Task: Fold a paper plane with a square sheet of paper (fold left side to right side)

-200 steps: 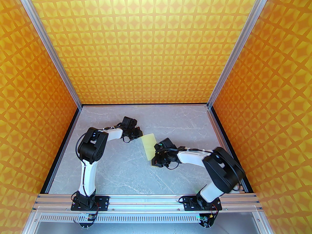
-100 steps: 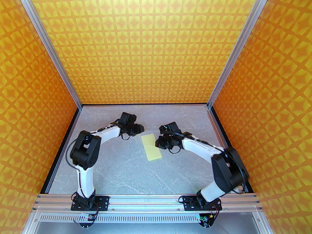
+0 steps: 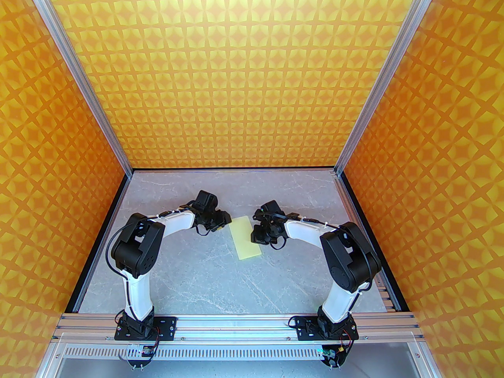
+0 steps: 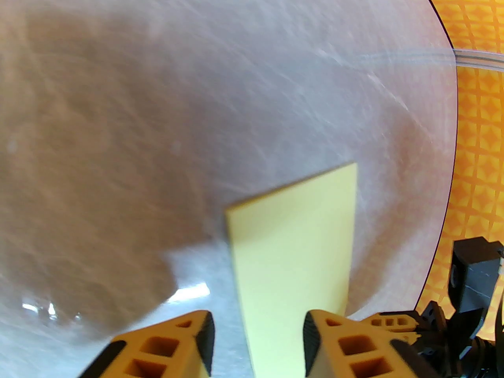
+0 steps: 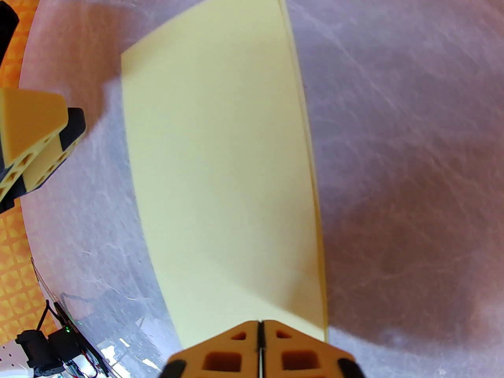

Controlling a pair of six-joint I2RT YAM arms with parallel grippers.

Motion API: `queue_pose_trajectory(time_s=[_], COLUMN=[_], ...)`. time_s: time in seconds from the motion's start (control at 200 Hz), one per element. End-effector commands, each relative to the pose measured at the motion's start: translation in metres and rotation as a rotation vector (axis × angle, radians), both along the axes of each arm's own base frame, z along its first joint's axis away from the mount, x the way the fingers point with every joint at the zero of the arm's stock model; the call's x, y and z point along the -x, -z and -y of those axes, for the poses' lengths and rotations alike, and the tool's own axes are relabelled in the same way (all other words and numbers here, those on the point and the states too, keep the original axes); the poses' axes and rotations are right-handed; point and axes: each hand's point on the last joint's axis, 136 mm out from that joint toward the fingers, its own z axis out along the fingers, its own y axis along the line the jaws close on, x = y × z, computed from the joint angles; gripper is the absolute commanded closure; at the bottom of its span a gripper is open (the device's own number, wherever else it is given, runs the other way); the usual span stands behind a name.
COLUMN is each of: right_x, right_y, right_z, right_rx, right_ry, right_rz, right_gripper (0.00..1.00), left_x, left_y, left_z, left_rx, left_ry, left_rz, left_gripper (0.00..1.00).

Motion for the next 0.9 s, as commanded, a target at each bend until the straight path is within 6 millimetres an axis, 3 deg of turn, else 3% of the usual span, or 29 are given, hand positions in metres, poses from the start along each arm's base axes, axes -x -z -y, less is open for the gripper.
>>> queue_pose_trajectory(time_s=[0.0,0.05,0.28,0.535,0.895], right_x=[0.005,0.010,0.026,0.035,0.027], right_y=[-0.009,-0.008,-0.007,0.006,-0.008], right_z=[0.007,0.011,0.022,0.022,0.001], right_rx=[0.006,0.007,-0.003,-0.027,-0.158], right_ry=[0.041,0.070,0.170,0.211,0.200], right_rz=[0.021,0.008,-0.036,-0.103,-0.089], right_gripper=[0.79,0.72,0.61,0.61,0.63], left_x=[-0.009,-0.013,-0.023,-0.016,-0.014], left_y=[-0.011,-0.010,0.011,0.038,0.040], left_z=[0.013,0.015,0.021,0.017,0.018], left_rx=[0.002,-0.004,-0.039,-0.066,-0.067], left_ry=[0.028,0.042,0.081,0.081,0.083], left_rz=[0.054,0.059,0.048,-0.001,-0.003], left_gripper=[0.71,0.76,0.82,0.82,0.82])
